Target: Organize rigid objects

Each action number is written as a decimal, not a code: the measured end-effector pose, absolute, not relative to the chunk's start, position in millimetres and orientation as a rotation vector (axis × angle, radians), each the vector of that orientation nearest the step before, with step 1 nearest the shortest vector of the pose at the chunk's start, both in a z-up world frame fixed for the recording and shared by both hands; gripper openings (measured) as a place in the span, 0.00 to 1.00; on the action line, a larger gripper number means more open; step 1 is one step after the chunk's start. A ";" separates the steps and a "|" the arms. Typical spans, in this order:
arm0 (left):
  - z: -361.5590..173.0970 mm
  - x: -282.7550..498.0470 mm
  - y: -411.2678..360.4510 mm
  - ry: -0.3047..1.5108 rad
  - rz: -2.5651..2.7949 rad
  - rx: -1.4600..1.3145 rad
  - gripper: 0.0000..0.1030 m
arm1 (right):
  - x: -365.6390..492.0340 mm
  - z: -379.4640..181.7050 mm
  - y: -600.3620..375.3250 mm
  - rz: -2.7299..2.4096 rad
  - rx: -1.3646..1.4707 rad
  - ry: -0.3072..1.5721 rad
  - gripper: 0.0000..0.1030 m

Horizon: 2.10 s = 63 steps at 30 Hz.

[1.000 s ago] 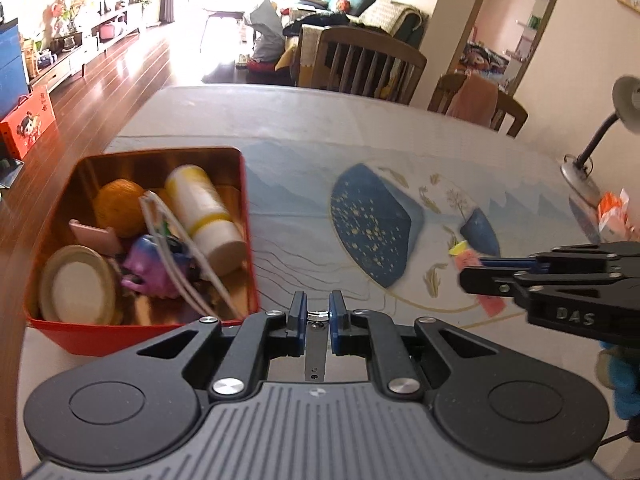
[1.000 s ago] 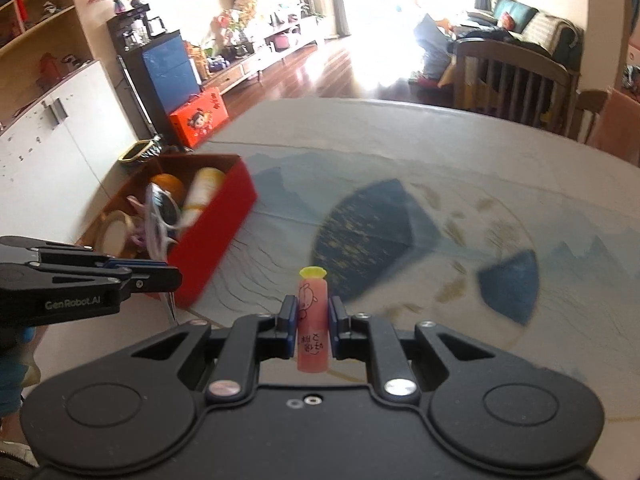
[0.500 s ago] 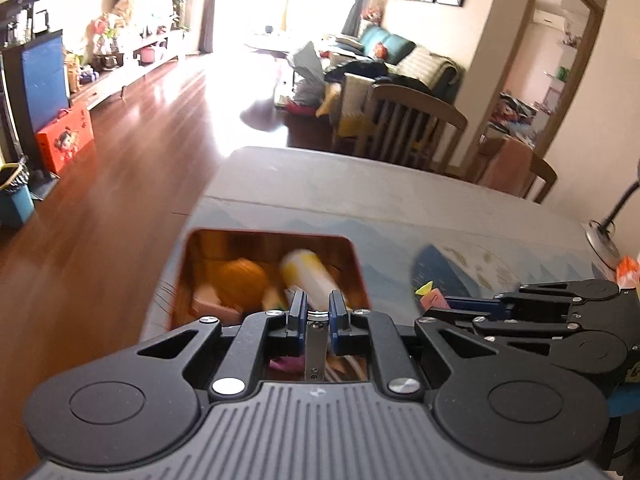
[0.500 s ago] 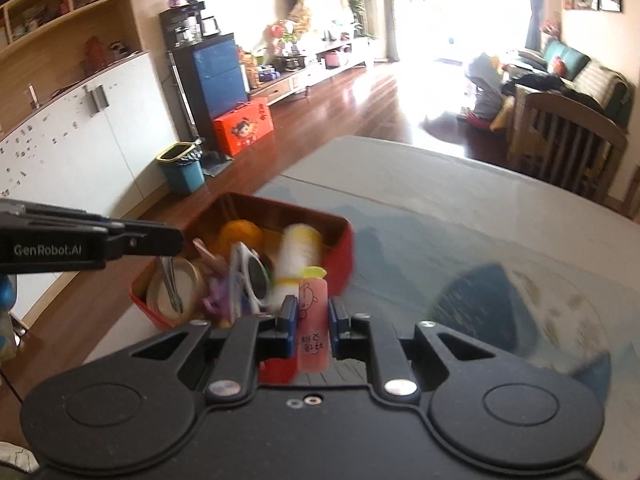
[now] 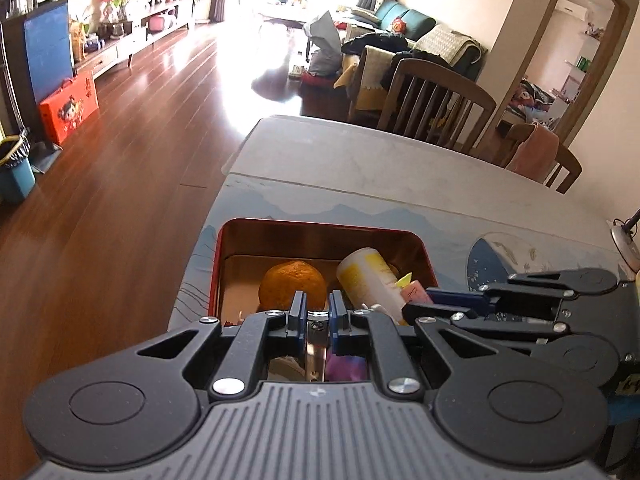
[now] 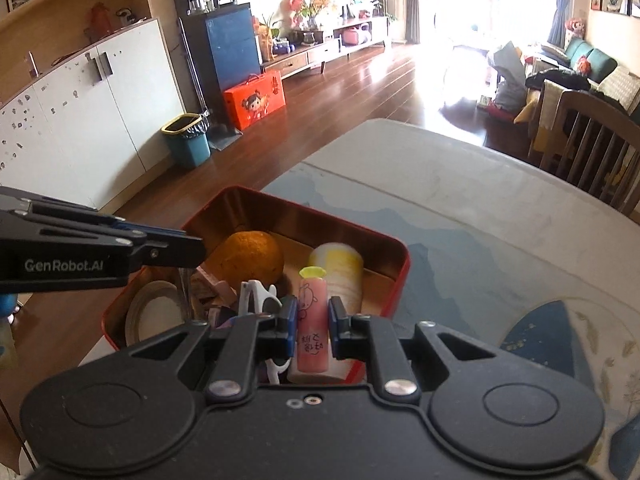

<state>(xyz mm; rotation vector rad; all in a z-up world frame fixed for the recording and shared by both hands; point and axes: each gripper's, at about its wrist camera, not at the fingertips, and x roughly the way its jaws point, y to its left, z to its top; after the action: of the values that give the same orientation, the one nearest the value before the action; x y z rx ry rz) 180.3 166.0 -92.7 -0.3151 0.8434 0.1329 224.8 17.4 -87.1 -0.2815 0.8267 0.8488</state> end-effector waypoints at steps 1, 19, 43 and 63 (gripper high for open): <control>-94.9 182.6 167.2 0.847 0.135 -0.315 0.10 | 225.6 -89.1 18.3 0.846 -0.284 0.833 0.15; -126.6 193.5 161.5 0.915 0.111 -0.246 0.10 | 221.1 -90.4 18.7 0.806 -0.280 0.898 0.24; -91.8 132.4 143.8 0.812 0.076 -0.173 0.71 | 161.6 -52.9 -26.1 0.749 -0.179 0.792 0.64; -50.4 50.0 126.8 0.744 0.101 -0.161 0.96 | 93.4 -19.8 -60.8 0.681 -0.120 0.624 1.00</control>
<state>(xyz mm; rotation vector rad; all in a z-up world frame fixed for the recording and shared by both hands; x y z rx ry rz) 50.0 126.8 -50.4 -0.1613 0.7439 0.1013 93.4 -60.8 -19.8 -0.1205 0.6240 0.6806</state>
